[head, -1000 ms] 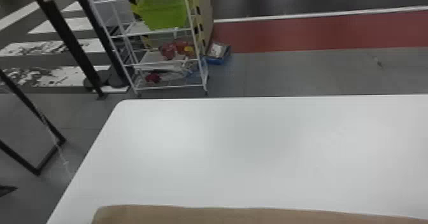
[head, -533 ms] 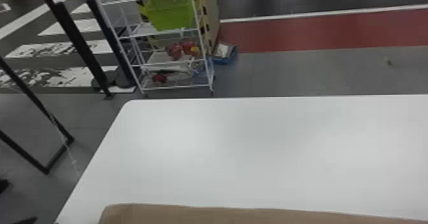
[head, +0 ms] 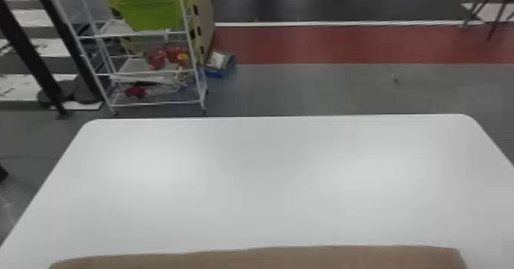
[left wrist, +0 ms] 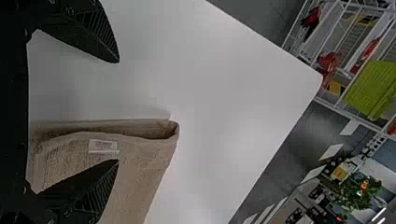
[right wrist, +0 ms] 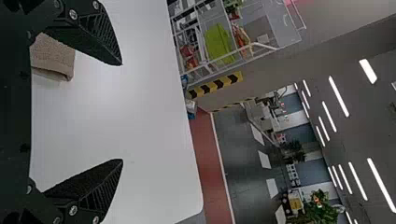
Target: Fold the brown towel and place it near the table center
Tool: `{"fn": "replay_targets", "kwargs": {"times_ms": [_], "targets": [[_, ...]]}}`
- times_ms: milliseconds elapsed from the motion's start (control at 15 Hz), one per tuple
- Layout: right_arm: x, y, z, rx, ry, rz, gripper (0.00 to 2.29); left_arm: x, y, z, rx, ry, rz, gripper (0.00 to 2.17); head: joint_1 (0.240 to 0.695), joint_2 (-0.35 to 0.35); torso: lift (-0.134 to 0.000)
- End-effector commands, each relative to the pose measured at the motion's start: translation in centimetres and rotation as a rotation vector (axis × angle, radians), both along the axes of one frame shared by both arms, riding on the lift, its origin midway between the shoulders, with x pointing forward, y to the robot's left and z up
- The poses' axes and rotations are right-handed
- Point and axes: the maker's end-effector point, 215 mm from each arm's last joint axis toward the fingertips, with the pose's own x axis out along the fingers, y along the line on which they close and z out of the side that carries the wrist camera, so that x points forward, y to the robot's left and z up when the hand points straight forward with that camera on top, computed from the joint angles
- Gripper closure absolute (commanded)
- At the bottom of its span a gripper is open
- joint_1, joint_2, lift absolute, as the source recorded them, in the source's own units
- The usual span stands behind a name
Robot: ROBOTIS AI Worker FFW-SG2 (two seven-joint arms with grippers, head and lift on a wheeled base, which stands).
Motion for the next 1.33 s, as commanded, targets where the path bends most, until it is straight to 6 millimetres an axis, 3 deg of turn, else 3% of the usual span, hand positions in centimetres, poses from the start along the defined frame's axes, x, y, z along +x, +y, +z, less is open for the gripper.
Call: {"fn": "replay_targets", "kwargs": {"times_ms": [0,333,800,1067,1200,1267], "targets": [[-0.1,-0.1,-0.4,0.017,0.001,0.001,0.16,0.5,-0.7,-0.4,0.036,0.020,-0.022,0.14,0.695,0.001,-0.122],[-0.2,-0.2,-0.7,0.021,0.009,0.003,0.16,0.6,0.0,-2.3,0.129,0.096,-0.036,0.14,0.695,-0.011,-0.122],[-0.1,-0.4,-1.1,0.029,0.013,0.004,0.16,0.5,-1.0,-2.9,0.127,0.117,-0.061,0.19,0.695,-0.029,-0.122],[-0.1,-0.6,-1.4,0.031,0.019,0.001,0.16,0.3,-2.7,-3.7,0.101,0.137,-0.096,0.24,0.695,-0.055,-0.122],[-0.1,-0.6,-1.5,0.033,0.021,0.000,0.16,0.5,-3.5,-3.5,0.081,0.125,-0.124,0.49,0.695,-0.073,-0.122],[-0.2,-0.7,-1.6,0.035,0.023,-0.002,0.16,0.5,-3.8,-3.5,0.078,0.127,-0.140,0.81,0.695,-0.095,-0.122]]}}
